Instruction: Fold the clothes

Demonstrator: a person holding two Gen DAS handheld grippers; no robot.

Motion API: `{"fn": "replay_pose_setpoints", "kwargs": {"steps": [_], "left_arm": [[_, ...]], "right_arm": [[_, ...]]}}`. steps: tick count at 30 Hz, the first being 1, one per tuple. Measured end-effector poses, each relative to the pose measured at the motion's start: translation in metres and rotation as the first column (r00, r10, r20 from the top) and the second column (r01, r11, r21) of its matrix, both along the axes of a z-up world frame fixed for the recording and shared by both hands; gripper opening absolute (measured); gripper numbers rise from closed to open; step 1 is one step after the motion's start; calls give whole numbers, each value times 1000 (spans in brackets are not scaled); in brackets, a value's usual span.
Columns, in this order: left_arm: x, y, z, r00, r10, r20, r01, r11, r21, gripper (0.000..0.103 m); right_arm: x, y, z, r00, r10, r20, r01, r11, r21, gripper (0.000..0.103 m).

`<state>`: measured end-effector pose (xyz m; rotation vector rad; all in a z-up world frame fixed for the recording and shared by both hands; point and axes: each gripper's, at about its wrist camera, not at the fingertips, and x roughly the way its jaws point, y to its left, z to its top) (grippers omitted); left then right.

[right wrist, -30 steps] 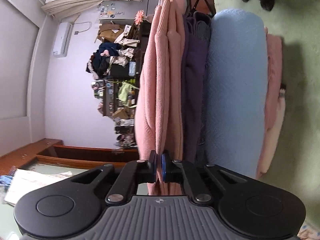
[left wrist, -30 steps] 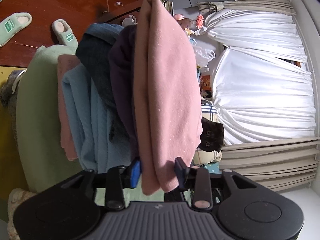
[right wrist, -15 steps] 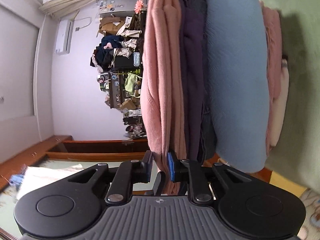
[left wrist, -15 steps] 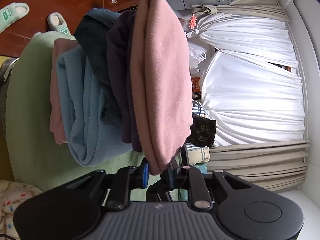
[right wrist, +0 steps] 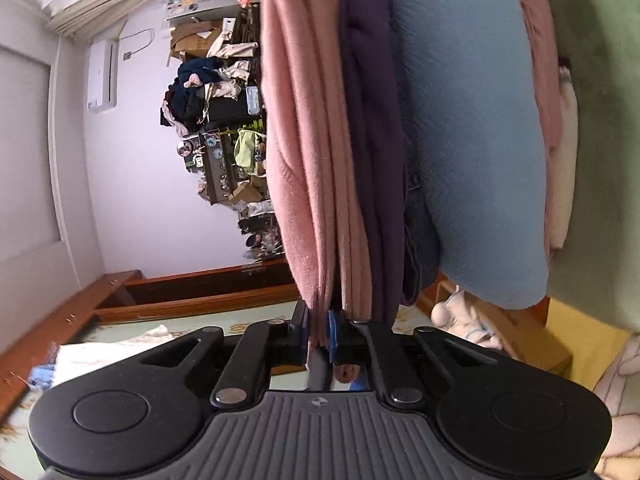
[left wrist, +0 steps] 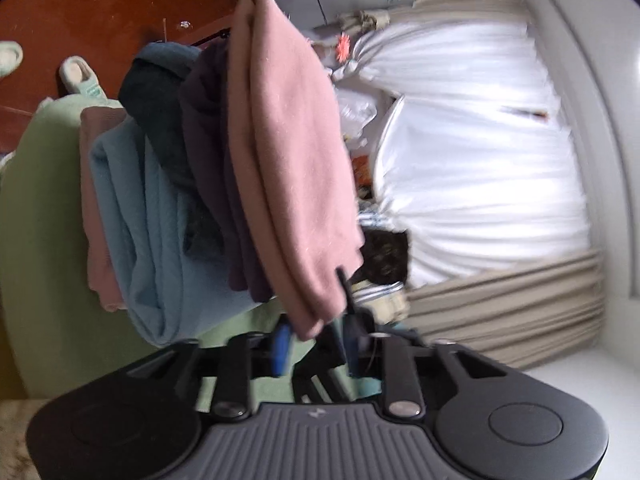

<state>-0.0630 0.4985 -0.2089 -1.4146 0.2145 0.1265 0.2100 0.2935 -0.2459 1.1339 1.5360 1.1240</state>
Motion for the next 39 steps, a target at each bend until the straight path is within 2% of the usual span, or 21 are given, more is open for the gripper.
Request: {"fn": "replay_pose_setpoints", "kwargs": {"steps": [3,5,6,9,15,19,23,24,26,28,32,34,36,38,39], "left_arm": [[-13,4,0,998,58,35,-58,998,1,48],[-17,9,-2,996,88,34,-87,996,-11,49],[-16,12,-3,995,98,23,-98,995,-17,49],[-7,19,-8,996,86,24,-86,996,-33,49],[4,16,-18,997,73,31,-70,994,-80,50],[2,14,-15,997,72,34,-69,994,-85,49],[-2,14,-9,998,58,13,-57,995,-79,49],[-3,14,-8,998,56,11,-54,995,-81,49],[-5,15,-8,999,51,7,-50,995,-85,49],[-6,13,-9,999,50,-7,-50,994,-96,49],[-8,12,-9,998,45,-44,-50,993,-106,49],[-11,12,-8,998,41,-56,-47,993,-109,49],[-14,13,-10,998,42,-55,-48,992,-118,50],[-16,14,-13,997,52,-59,-60,989,-138,50],[-17,15,-14,997,55,-60,-63,988,-142,50]], "right_arm": [[-4,0,-1,1000,5,-26,-6,1000,-8,15],[-10,3,-4,999,28,-38,-28,1000,-1,15],[-15,3,-4,999,32,-20,-32,999,-10,10],[-22,-4,-1,999,-1,39,2,1000,-28,9],[-32,-24,0,998,-62,0,62,998,12,8],[-36,-27,-13,997,-69,-29,68,998,-9,9],[-35,-38,-11,998,-41,38,42,999,-7,19],[-36,-49,-13,998,-42,46,42,999,-3,27],[-31,-61,-13,994,-82,75,84,996,-18,37],[-21,-66,-15,990,-107,94,110,994,-27,39],[-15,-56,-22,990,-119,70,119,993,0,36],[-16,-47,-25,992,-127,-1,127,991,38,37],[-15,-43,-25,991,-126,-34,128,990,60,39],[-16,-41,-21,993,-121,-15,121,991,64,42],[-17,-39,-16,992,-121,26,119,992,45,44]]}}
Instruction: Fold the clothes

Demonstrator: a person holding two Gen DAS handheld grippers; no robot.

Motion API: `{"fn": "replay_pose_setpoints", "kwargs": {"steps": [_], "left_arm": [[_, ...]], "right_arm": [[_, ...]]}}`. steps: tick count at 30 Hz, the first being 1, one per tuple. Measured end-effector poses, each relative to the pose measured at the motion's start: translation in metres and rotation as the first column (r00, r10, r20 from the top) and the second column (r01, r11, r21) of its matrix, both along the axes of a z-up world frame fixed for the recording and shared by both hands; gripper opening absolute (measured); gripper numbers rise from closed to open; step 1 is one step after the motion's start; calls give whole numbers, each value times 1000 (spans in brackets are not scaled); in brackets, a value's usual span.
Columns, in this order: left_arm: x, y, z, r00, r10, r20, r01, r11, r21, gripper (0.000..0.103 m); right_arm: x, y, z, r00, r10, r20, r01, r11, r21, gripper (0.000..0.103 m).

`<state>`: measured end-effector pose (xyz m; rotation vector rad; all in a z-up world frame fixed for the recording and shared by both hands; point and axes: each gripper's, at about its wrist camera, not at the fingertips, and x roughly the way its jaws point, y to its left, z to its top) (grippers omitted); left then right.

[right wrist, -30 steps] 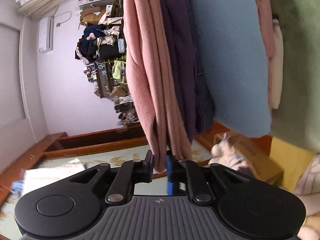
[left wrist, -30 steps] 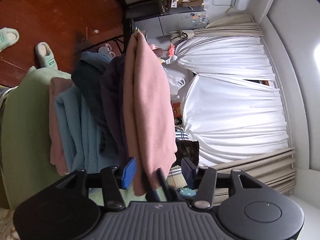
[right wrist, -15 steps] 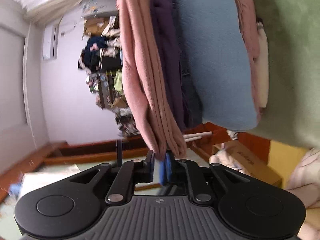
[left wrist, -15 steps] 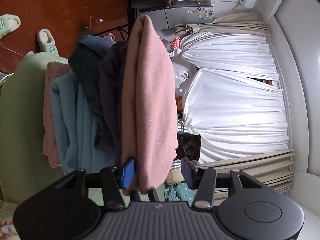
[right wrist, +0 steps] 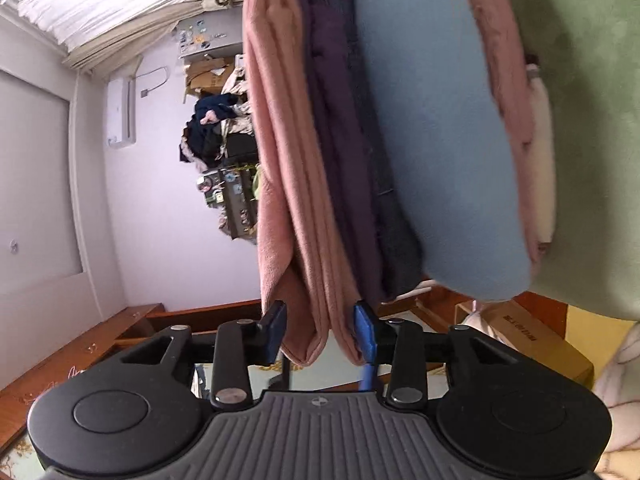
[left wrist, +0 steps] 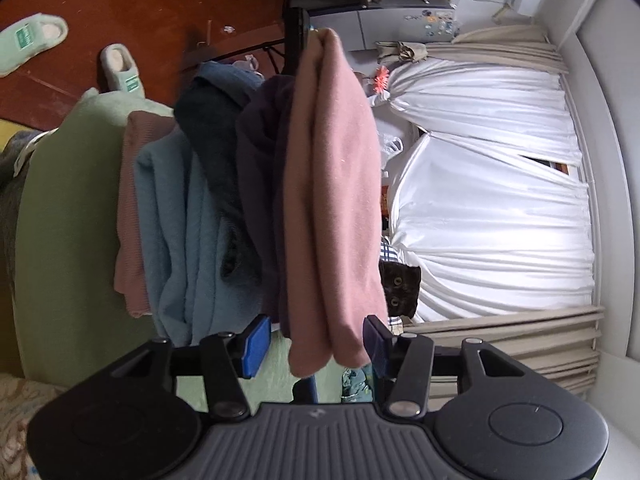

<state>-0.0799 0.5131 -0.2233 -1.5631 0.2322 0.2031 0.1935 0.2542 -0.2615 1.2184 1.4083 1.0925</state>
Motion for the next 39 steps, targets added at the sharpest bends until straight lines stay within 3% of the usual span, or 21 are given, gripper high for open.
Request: {"fn": "replay_pose_setpoints", "kwargs": {"steps": [2,4,8,9,12,13,16,18,19,21,22,23,26,27,29,31,35,37,39], "left_arm": [[0,1,-1,1000,3,-1,-3,1000,-5,50],[0,2,-1,1000,1,-2,-1,1000,-5,50],[3,2,1,1000,-1,-1,1,1000,-8,50],[4,2,1,1000,-3,0,3,1000,-9,50],[7,1,2,1000,-12,-8,12,1000,-9,50],[7,1,2,1000,-13,-11,13,1000,-13,51],[7,0,2,999,-4,41,7,997,-72,55],[11,0,7,1000,4,26,-3,999,-50,55],[12,-1,9,1000,7,21,-6,999,-43,54],[17,-4,16,1000,21,13,-20,999,-38,41],[17,-5,18,1000,25,10,-25,999,-32,25],[18,-7,22,1000,29,6,-28,999,-14,21],[17,-9,31,1000,30,3,-30,1000,7,12],[16,-9,32,999,32,4,-32,999,1,11],[14,-7,27,999,42,11,-41,998,-54,10],[12,-7,21,999,49,24,-46,994,-100,10],[10,-7,18,998,47,42,-40,986,-159,9],[9,-5,16,997,46,64,-33,979,-199,8],[10,-2,15,996,45,72,-28,975,-219,8]], "right_arm": [[-2,-1,8,999,-12,43,13,1000,-21,47],[-3,-6,8,999,-37,0,37,999,25,62],[2,-2,12,1000,-20,-1,20,1000,-12,62],[3,2,14,1000,-8,10,8,1000,-29,59],[-1,5,13,1000,26,4,-25,996,-80,20],[-3,3,10,999,18,-29,-20,998,-60,16],[-6,-7,1,989,7,-151,-4,1000,16,13],[-7,-8,2,987,7,-158,-5,1000,9,13],[-7,-9,2,987,7,-161,-6,1000,6,13],[-8,-9,2,986,7,-166,-7,1000,-1,13],[-8,-8,6,990,5,-143,-7,1000,-12,13],[-9,-9,17,998,0,-55,-3,999,-53,13],[-11,7,42,995,7,103,2,996,-87,13],[-12,5,42,994,2,105,6,997,-73,17],[-10,2,31,1000,-22,11,22,1000,-15,23],[-7,3,22,997,-62,-49,63,998,9,37],[1,12,23,996,-83,18,83,996,-20,37],[11,16,27,994,-96,53,97,995,-13,25],[21,17,30,989,-116,87,118,993,-21,25]]}}
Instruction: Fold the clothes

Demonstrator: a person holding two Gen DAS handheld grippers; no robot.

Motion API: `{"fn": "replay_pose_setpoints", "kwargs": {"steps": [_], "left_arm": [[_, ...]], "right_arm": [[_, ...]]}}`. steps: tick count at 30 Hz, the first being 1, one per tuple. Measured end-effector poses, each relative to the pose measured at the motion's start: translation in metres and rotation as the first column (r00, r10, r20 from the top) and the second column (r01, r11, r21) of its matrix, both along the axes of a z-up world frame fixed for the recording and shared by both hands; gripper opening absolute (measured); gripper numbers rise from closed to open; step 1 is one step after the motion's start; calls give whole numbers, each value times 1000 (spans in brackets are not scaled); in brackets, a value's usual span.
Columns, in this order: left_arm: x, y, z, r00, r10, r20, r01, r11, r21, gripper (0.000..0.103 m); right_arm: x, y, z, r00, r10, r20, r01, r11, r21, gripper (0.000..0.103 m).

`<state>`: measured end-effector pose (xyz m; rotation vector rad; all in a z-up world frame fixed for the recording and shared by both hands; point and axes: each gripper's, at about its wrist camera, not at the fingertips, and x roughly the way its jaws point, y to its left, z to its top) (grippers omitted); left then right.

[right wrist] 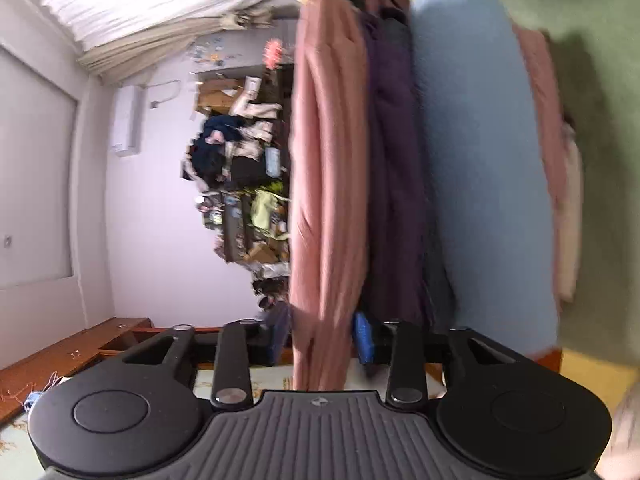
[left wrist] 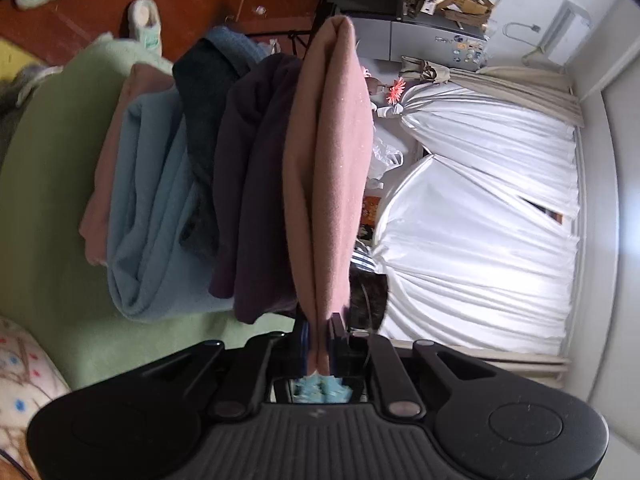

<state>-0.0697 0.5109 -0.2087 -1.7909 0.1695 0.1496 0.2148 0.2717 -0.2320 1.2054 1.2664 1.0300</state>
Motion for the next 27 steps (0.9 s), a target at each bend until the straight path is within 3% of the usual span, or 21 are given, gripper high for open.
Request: {"fn": "replay_pose_setpoints", "kwargs": {"steps": [6,11,13,15,18,23,27], "left_arm": [[2,3,-3,1000,2,13,-1,1000,-19,8],[2,5,-8,1000,-10,2,11,999,-35,8],[3,4,-9,1000,-21,2,21,999,-45,7],[4,3,-7,1000,-26,-4,26,999,-31,6],[5,5,-6,1000,-28,-4,28,999,-17,4],[2,6,-1,1000,-19,9,19,1000,0,4],[-3,7,-6,999,-20,36,21,999,-44,1]], "right_arm": [[38,-12,-8,990,-143,12,143,990,-16,24],[92,-6,-9,977,-211,11,212,976,-47,17],[106,2,-1,979,-205,16,206,977,-53,13],[118,8,9,979,-191,77,198,974,-107,13],[124,3,14,977,-182,112,195,973,-124,20],[114,-7,8,983,-180,36,182,980,-79,9],[103,-12,7,981,-178,79,187,974,-128,9]]}}
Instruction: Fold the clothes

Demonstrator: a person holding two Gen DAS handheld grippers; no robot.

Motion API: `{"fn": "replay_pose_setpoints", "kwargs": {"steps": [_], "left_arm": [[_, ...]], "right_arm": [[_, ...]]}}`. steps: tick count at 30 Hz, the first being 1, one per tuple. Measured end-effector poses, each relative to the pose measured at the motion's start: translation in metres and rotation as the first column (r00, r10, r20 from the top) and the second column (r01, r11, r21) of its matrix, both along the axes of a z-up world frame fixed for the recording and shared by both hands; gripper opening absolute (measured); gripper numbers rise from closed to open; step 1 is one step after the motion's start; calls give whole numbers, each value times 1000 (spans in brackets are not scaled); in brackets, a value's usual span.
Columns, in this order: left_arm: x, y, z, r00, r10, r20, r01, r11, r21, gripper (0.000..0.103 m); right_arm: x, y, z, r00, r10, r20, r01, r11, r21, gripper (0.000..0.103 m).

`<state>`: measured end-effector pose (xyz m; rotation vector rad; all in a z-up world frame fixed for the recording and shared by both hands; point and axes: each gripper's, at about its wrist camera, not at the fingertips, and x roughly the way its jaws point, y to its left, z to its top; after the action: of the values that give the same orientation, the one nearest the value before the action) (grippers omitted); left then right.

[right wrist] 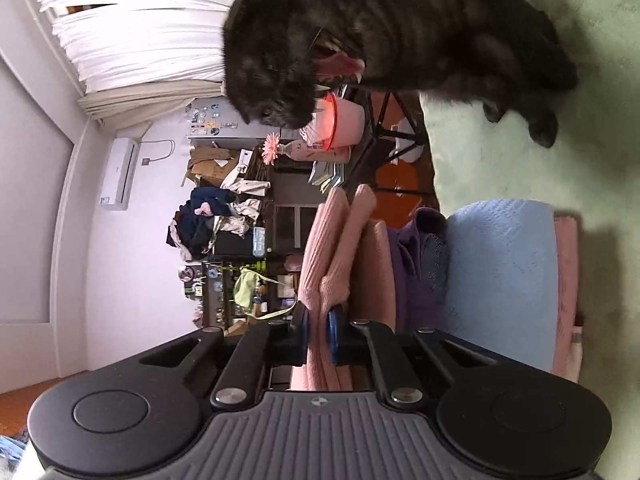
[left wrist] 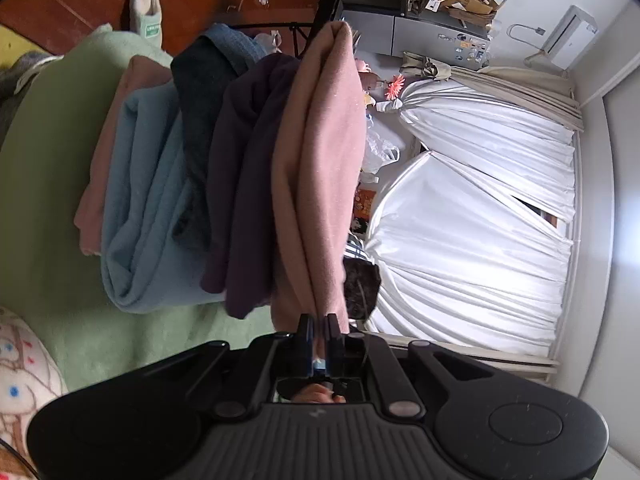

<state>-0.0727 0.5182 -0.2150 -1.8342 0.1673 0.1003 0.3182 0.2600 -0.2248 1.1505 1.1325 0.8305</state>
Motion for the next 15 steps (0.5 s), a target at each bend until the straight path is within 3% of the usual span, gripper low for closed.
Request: {"fn": "replay_pose_setpoints", "kwargs": {"steps": [3,7,10,12,13,15], "left_arm": [[-7,0,-7,1000,1,20,0,999,-48,0],[-23,0,-10,999,-39,-24,39,999,3,0],[-29,8,-9,999,-25,-27,25,1000,11,2],[-35,21,0,999,18,-38,-15,997,78,23],[-37,31,6,998,46,-42,-41,992,123,39],[-39,45,15,994,91,-52,-80,980,183,42]], "right_arm": [[1,-7,-17,999,-8,-49,9,999,33,16],[-14,-29,-12,999,-38,-23,39,999,26,27],[-33,-44,-12,999,-18,-28,19,999,44,28],[-48,-50,-10,999,17,-27,-15,998,63,28],[-54,-51,-8,999,37,-27,-34,997,74,28],[-77,-50,-3,993,115,-29,-110,987,120,31]]}}
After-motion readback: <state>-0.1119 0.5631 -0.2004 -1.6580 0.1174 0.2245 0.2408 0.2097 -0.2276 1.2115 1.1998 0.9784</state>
